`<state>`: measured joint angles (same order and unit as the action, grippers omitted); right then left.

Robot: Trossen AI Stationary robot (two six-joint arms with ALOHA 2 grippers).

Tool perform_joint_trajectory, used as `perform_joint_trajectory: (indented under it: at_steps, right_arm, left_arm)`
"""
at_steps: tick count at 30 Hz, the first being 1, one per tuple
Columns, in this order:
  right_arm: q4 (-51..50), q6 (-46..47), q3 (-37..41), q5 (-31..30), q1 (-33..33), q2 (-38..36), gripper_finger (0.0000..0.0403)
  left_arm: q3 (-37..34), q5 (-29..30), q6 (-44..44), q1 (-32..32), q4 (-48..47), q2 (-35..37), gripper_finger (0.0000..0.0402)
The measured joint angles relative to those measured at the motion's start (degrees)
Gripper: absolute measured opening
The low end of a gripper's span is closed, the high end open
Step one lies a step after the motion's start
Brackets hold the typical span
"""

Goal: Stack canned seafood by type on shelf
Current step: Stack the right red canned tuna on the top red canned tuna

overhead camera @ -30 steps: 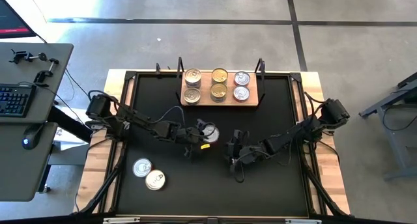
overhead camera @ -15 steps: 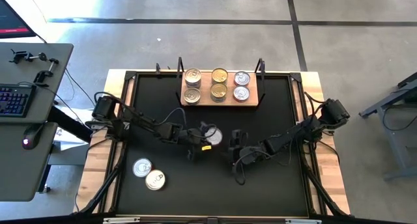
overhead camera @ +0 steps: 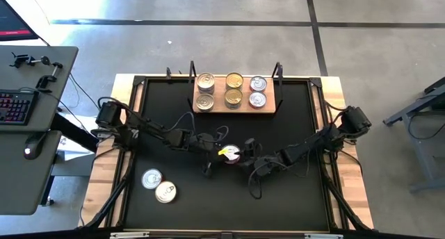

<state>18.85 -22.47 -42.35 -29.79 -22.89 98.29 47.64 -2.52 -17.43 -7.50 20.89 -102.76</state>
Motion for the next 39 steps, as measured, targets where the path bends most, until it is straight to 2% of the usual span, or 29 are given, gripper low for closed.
perform_joint_trajectory:
  at_steps: [2, 5, 11, 15, 20, 25, 29, 32, 36, 39]
  right_arm:
    - [0.5, -2.0, 0.0, 0.7, 0.0, 1.9, 0.0236]
    - [2.7, -2.6, 0.0, -2.0, 0.0, 5.3, 0.0236]
    - [12.9, -2.0, 0.0, -5.4, 0.0, 10.3, 0.023]
    - [14.6, -0.8, 0.0, -5.6, 0.0, 10.7, 0.0195]
    - [14.7, 5.7, 0.0, -7.3, -0.2, 10.6, 0.0117]
    - [14.8, 11.7, -0.1, -10.0, -1.9, 10.2, 0.0113]
    - [10.0, 12.7, 0.2, -13.4, -5.1, 6.7, 0.0113]
    - [3.6, 15.8, 0.0, -16.8, -6.9, 1.0, 0.0113]
    - [-7.8, 18.8, -0.2, -23.6, -8.8, -6.2, 0.0113]
    - [-18.1, 18.1, -3.8, -26.4, -8.6, -11.4, 0.0113]
  left_arm:
    - [0.0, 0.0, 0.8, 0.4, 0.1, 0.0, 0.0]
    - [0.0, 0.0, 0.9, 0.8, 0.2, 0.0, 0.0]
    - [0.0, 0.0, 1.9, 0.8, 1.6, 0.0, 0.0]
    - [0.0, -0.5, 2.4, 0.7, 1.9, 0.1, 0.0]
    - [0.0, -0.1, 3.4, 0.3, 3.2, 0.2, 0.0]
    - [0.3, 3.4, 3.4, 0.1, -0.3, 2.2, 0.0]
    - [0.1, 9.7, 4.3, -0.6, -10.2, 6.9, 0.0001]
    - [-0.2, 12.1, 4.5, -1.0, -13.0, 9.4, 0.0001]
    - [-3.1, 12.0, 6.5, -1.6, -8.2, 9.3, 0.0001]
    - [-5.9, 11.8, 8.1, -2.5, -2.3, 8.8, 0.0001]
